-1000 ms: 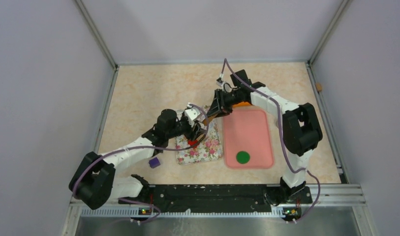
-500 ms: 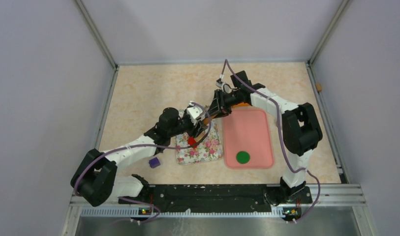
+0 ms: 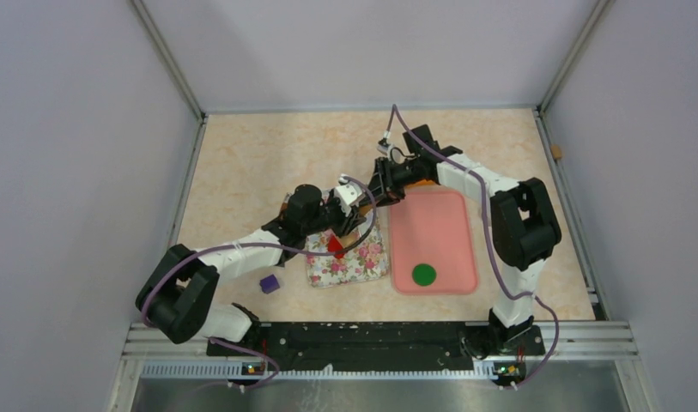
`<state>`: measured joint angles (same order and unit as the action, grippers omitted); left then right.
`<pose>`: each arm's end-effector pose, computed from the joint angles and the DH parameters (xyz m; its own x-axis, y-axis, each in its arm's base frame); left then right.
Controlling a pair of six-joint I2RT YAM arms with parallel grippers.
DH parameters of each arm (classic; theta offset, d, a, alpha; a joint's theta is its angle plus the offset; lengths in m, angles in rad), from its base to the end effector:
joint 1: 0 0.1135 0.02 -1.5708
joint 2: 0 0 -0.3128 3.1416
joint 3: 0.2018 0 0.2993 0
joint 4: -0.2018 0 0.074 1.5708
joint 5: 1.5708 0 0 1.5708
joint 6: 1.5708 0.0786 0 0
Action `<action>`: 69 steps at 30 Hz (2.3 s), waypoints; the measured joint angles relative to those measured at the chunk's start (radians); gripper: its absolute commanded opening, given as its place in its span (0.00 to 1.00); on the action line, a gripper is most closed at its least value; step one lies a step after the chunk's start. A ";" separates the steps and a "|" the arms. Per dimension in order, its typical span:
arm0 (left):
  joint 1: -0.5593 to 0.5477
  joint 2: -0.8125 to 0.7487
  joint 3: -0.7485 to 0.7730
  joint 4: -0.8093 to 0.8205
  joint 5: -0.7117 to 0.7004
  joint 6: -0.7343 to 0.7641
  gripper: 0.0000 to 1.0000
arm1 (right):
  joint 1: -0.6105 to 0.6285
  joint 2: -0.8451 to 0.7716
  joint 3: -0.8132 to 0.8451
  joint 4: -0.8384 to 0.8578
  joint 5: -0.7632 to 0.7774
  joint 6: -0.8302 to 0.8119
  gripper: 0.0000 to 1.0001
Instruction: Roll out the dumpling wrappers from the dough
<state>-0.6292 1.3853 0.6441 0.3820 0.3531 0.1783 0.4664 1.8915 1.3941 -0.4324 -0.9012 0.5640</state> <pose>0.2730 -0.2323 0.2153 -0.1353 0.3043 -0.9429 0.8514 0.5224 0.0464 0.3995 0.2701 0.2247 -0.9781 -0.1209 -0.1694 -0.2071 0.4830 0.8508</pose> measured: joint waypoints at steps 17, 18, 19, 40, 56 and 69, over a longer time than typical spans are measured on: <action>0.000 0.000 0.000 -0.041 0.066 -0.010 0.00 | -0.024 -0.040 0.001 -0.141 -0.033 -0.225 0.19; 0.000 0.000 0.000 -0.041 0.066 -0.011 0.00 | -0.024 -0.040 0.001 -0.143 -0.032 -0.229 0.07; 0.000 0.000 0.000 -0.041 0.067 -0.012 0.00 | -0.024 -0.040 0.001 -0.144 -0.031 -0.231 0.00; -0.048 0.023 -0.033 -0.027 -0.061 -0.036 0.00 | 0.036 -0.038 0.001 -0.147 0.087 -0.240 0.00; -0.058 0.011 -0.114 0.054 -0.181 -0.155 0.00 | 0.079 0.002 0.006 -0.086 0.143 -0.299 0.00; -0.060 -0.035 -0.169 0.060 -0.207 -0.182 0.00 | 0.106 0.004 -0.033 -0.018 0.140 -0.282 0.00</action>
<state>-0.6891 1.3499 0.4755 0.4416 0.1463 -0.0032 0.5728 1.8954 1.3613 -0.4500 -0.7609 0.2821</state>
